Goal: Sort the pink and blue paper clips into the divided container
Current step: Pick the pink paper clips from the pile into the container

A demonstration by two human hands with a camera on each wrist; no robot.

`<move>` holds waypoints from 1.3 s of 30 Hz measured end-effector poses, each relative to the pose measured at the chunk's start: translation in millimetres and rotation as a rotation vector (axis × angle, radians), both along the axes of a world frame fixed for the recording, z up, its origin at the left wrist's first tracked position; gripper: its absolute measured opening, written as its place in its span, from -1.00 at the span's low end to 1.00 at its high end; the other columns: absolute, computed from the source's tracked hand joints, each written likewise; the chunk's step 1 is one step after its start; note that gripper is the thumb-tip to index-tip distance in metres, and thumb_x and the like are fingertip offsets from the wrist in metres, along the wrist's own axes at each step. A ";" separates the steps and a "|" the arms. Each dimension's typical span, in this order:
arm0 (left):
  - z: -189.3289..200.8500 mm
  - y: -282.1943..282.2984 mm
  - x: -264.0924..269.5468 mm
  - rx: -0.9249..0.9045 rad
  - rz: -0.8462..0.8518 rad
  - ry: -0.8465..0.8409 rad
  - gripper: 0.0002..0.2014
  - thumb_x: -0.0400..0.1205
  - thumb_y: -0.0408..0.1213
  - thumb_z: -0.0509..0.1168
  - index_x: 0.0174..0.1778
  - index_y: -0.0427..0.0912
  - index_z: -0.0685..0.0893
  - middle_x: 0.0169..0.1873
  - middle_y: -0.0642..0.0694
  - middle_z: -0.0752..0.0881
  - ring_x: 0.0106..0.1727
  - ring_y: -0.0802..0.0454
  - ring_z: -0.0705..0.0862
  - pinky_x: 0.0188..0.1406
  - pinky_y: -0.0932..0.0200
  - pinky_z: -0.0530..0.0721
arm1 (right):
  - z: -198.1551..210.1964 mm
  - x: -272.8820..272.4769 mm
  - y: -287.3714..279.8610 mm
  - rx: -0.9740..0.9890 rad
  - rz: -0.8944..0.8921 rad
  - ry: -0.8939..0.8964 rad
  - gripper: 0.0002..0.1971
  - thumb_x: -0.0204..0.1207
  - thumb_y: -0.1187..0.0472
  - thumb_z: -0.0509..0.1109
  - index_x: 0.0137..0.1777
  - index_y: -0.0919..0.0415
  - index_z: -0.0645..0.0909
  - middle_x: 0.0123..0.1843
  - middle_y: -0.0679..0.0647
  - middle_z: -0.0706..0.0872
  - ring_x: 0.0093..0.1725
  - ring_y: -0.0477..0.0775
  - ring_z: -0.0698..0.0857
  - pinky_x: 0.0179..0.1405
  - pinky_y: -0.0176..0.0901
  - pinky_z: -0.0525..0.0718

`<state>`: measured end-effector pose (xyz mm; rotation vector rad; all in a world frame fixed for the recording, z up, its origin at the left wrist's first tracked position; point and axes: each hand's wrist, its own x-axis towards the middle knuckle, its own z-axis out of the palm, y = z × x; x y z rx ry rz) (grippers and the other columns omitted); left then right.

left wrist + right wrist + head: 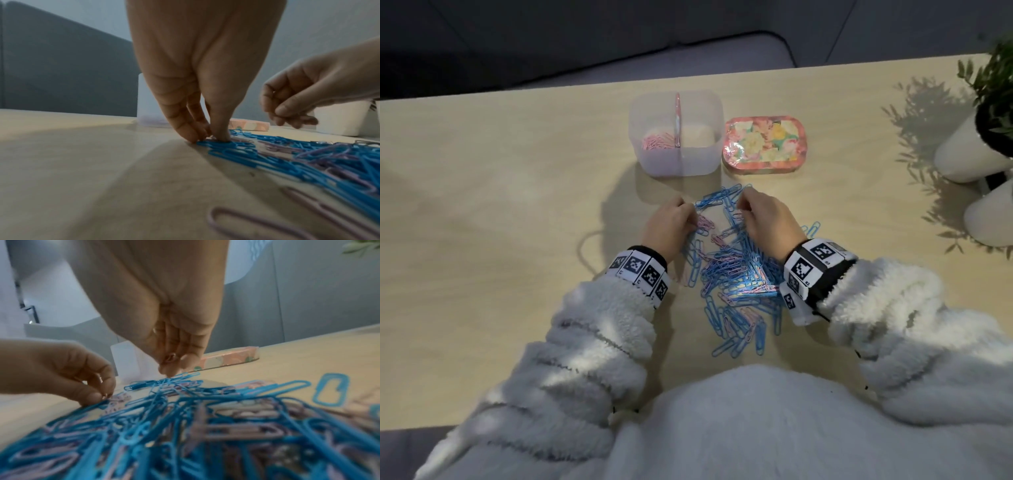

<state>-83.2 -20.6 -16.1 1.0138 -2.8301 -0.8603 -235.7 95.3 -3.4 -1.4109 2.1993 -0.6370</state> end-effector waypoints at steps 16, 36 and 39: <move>11.9 -7.5 0.5 0.729 0.487 0.265 -0.80 0.61 -0.35 0.15 -0.35 -0.10 0.47 -0.42 0.00 0.43 -0.41 0.11 0.42 -0.41 0.28 0.41 | -8.4 35.1 -3.9 0.301 0.262 0.112 -0.82 0.56 0.36 0.23 0.13 0.40 0.51 0.21 0.35 0.55 0.23 0.32 0.53 0.16 0.04 0.47; 4.0 -1.7 -20.9 0.071 -0.121 -0.063 -0.88 0.62 -0.30 0.23 -0.05 -0.29 0.58 -0.04 -0.26 0.68 -0.03 -0.21 0.63 -0.08 0.07 0.48 | -12.8 -36.0 -12.4 0.212 0.027 -0.039 -0.97 0.39 0.25 0.45 -0.19 0.18 0.68 -0.32 0.01 0.61 -0.25 0.02 0.53 -0.21 -0.21 0.39; 8.0 -5.7 -13.0 0.178 -0.012 0.031 -0.91 0.63 -0.32 0.22 -0.05 -0.27 0.58 -0.12 -0.20 0.71 -0.11 -0.11 0.63 -0.09 0.12 0.51 | -12.2 -38.7 -18.2 0.277 0.051 -0.032 -0.94 0.43 0.24 0.42 -0.24 0.19 0.63 -0.23 0.06 0.66 -0.18 0.05 0.56 -0.16 -0.18 0.44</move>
